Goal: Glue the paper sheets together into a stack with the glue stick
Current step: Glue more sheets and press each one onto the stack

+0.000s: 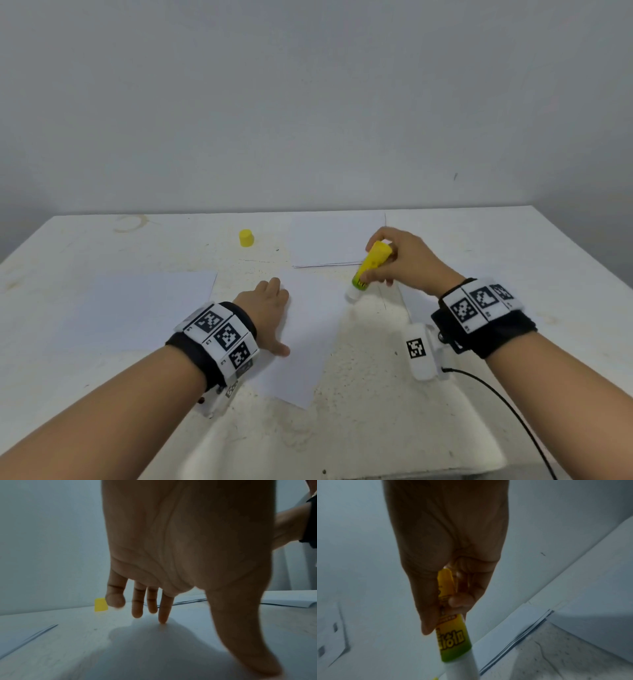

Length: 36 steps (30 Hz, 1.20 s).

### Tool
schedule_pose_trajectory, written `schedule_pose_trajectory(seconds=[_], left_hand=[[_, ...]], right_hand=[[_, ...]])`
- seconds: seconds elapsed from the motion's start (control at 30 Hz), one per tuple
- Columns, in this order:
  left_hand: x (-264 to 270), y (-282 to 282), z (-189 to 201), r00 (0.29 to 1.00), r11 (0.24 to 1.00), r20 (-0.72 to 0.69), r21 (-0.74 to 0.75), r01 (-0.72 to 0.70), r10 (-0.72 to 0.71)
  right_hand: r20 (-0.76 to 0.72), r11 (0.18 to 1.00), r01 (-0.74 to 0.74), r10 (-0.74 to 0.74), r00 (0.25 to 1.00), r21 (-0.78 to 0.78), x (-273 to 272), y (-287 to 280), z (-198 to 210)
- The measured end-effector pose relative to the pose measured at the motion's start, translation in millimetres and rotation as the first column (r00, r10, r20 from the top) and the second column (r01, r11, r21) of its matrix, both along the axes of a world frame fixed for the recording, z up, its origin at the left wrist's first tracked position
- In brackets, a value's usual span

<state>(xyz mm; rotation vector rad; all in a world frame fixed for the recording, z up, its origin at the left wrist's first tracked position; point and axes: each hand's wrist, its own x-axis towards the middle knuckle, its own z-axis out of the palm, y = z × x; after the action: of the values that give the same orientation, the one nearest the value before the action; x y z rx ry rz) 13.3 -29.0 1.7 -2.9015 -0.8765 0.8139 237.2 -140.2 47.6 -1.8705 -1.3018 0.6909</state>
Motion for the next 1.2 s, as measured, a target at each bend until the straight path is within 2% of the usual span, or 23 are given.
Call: schedule_pose_trajectory(seconds=[0.13,0.3,0.43,0.63,0.93,1.2], left_hand=[[-3,-1,-2,0.992,0.991,0.123,-0.129,0.048,-0.032],[-1,-5,4,0.993,0.998,0.096,-0.018,0.065,-0.063],[-1,-7,4,0.991,0.999,0.125,0.000,0.050,-0.050],[-2,-15,-3,0.985,0.995,0.169,-0.097,-0.004,0.020],[1,-14,-8,0.985,0.994,0.171,-0.110,-0.008,0.026],[-2,-4,-5,0.982,0.995,0.187,-0.096,0.022,-0.004]], right_hand=[[-0.073,0.991,0.118,-0.113,0.991,0.062,6,14,-9],[-0.069,0.985,0.149,-0.143,0.987,0.085,0,33,-21],[-0.014,0.990,0.124,-0.123,0.992,0.068,-9,48,-25],[0.088,1.000,0.008,-0.008,0.996,0.003,-26,68,-29],[0.174,0.990,-0.131,0.137,0.975,-0.048,-50,83,-39],[0.293,0.936,-0.284,0.337,0.895,-0.208,-33,59,-30]])
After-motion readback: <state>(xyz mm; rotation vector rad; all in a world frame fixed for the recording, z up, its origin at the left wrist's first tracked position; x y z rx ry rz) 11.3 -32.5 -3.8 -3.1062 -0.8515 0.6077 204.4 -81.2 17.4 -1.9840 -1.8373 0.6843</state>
